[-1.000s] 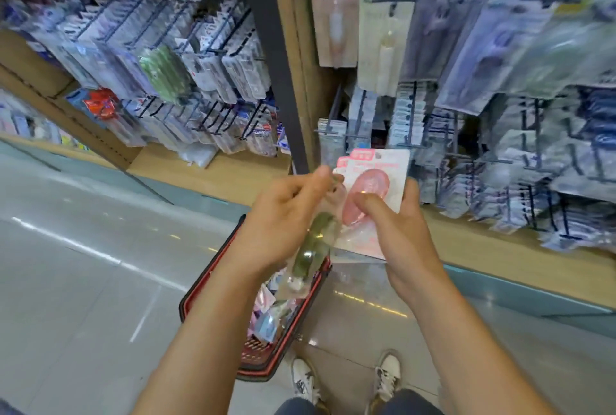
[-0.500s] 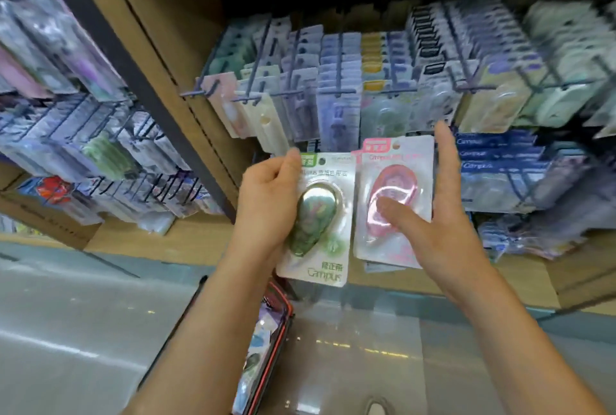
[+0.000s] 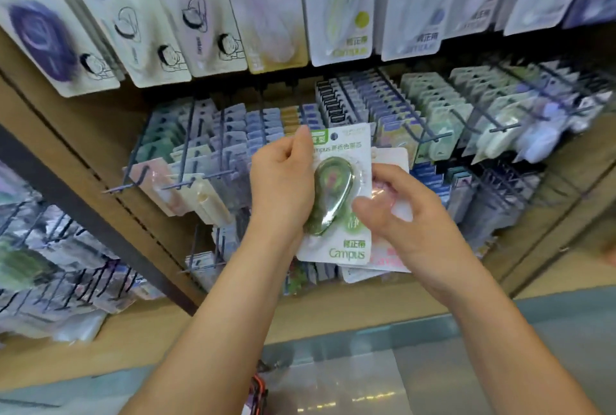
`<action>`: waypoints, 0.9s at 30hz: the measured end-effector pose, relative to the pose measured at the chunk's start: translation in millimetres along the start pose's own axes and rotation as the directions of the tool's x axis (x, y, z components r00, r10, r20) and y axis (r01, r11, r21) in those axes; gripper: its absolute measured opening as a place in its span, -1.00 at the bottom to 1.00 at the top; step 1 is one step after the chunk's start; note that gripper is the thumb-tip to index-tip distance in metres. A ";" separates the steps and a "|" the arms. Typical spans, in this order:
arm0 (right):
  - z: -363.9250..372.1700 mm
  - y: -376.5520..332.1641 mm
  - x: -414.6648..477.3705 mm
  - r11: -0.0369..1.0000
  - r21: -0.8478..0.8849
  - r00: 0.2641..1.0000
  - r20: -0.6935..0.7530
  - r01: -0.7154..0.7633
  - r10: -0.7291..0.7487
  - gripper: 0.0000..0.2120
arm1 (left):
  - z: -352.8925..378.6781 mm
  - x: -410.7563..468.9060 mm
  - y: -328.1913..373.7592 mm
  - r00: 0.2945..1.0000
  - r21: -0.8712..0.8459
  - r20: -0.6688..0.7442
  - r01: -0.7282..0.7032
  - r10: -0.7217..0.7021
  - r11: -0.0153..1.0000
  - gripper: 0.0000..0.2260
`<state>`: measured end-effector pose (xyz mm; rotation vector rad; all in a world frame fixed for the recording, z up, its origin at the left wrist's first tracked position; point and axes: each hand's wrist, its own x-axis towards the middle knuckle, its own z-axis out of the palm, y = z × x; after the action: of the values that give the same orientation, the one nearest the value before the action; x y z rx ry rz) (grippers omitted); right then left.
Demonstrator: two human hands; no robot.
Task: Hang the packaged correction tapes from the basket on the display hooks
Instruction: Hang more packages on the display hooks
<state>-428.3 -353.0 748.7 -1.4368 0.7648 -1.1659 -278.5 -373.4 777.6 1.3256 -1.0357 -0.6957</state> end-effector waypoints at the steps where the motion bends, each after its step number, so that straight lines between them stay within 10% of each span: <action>1: -1.9 -3.4 1.3 1.000 -0.016 1.000 -0.019 0.016 -0.016 -0.71 | 3.7 1.2 5.2 1.000 -0.004 0.016 -0.014 0.014 1.000 -0.57; 7: -20.7 -32.8 18.5 0.978 -0.135 0.981 -0.095 0.157 -0.171 -0.69 | 19.1 8.6 42.8 0.987 -0.192 0.161 0.034 -0.003 0.981 -0.92; 16: -61.2 -91.1 60.0 0.879 -0.276 0.913 -0.014 0.389 -0.408 -0.71 | 27.3 25.2 99.9 0.855 -0.248 0.404 -0.239 0.325 0.939 -0.54; 27: -113.3 -171.9 80.3 0.593 -0.636 0.810 0.087 0.493 -0.580 -0.73 | 59.6 54.5 181.7 0.759 -0.356 0.289 -0.481 0.584 0.801 -0.38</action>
<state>-533.9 -428.5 927.6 -2.3059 0.8930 -1.5601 -336.0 -419.2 962.4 0.6048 -1.5093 -0.6279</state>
